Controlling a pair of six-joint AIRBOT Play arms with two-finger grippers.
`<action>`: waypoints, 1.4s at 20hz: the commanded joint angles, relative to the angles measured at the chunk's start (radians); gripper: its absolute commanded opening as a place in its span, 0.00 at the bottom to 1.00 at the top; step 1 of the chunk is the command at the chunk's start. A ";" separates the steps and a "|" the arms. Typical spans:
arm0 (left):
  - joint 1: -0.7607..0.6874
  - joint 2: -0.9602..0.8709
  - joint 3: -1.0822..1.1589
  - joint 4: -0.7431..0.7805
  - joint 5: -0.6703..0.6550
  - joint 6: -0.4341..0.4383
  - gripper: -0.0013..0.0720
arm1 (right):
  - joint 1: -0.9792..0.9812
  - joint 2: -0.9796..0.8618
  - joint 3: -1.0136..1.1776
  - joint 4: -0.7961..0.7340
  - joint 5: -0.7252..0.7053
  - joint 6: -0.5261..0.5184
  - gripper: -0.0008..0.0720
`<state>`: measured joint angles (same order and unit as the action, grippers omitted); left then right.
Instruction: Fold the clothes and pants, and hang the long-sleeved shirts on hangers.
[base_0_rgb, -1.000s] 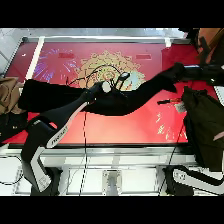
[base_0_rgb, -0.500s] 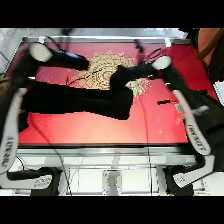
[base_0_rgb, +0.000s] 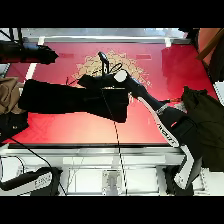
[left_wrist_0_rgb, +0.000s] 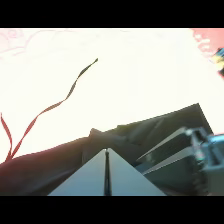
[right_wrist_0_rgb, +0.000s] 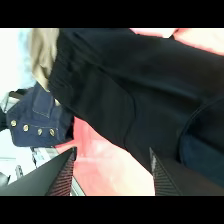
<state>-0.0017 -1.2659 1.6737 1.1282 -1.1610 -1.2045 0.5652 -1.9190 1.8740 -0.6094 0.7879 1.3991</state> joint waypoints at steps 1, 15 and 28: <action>0.012 0.004 0.000 0.001 -0.023 0.000 0.04 | -0.102 0.003 0.121 -0.166 0.288 0.013 0.67; 0.012 0.004 0.000 0.001 -0.026 0.000 0.04 | -0.441 0.286 -0.825 0.044 0.100 -0.177 0.98; 0.012 0.004 0.000 0.001 -0.069 0.000 0.04 | -0.326 0.076 -0.599 0.085 0.053 -0.139 0.66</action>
<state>0.0101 -1.2625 1.6737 1.1290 -1.2076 -1.2049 0.2161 -1.8217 1.2514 -0.5152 0.8261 1.2324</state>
